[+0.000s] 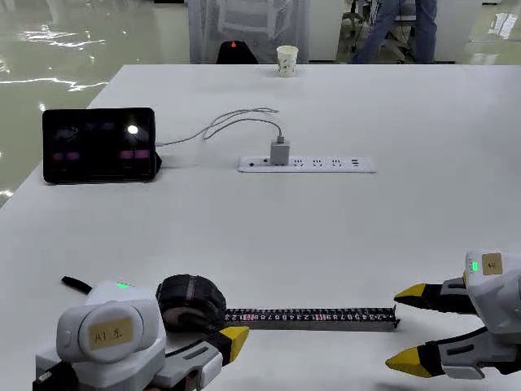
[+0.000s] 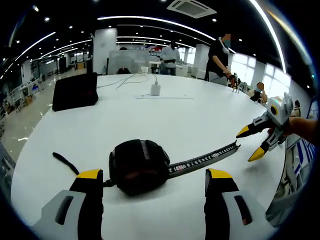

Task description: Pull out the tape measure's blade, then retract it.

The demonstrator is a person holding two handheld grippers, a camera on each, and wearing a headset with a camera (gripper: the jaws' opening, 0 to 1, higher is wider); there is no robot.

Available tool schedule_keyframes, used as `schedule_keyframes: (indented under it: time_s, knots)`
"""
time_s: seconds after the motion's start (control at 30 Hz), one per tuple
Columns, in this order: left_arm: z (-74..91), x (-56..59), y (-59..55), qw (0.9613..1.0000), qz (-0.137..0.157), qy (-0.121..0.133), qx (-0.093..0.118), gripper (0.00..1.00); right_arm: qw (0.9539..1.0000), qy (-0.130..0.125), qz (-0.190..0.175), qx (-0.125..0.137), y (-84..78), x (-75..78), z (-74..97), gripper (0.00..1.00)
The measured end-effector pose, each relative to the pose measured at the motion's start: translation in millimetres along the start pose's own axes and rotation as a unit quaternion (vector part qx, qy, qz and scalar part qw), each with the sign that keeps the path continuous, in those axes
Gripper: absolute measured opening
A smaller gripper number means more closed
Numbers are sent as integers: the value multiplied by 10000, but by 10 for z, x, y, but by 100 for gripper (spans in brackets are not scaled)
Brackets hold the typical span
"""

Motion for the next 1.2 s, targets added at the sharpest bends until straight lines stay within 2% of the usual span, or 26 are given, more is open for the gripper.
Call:
schedule_keyframes:
  time_s: [0.37, 0.47, 0.77, 1.2]
  knots:
    - [-87, -58, 3, 9998, 31, 167, -53, 68, 9995, 116, 262, -165, -57, 142, -83, 33]
    - [-117, -73, 8, 9996, -10, 255, -75, 66, 9989, 203, 348, -250, -91, 189, -103, 30]
    - [-183, -110, -2, 9990, 135, 398, -150, 60, 9974, 428, 445, -369, -114, 287, -146, 22]
    - [-312, -145, 41, 9981, 229, 548, -183, 58, 9955, 688, 472, -454, -119, 312, -181, 14]
Point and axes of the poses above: the centre of the closed fingertips' face, and the gripper's own axes: z roughly backward along the fingers, x roughly to its right, y roughly out of its top, the point moved 7 cm from there along z, roughly backward along the fingers, and after that the axes turned 12 degrees about x, right-handed, at the moved point
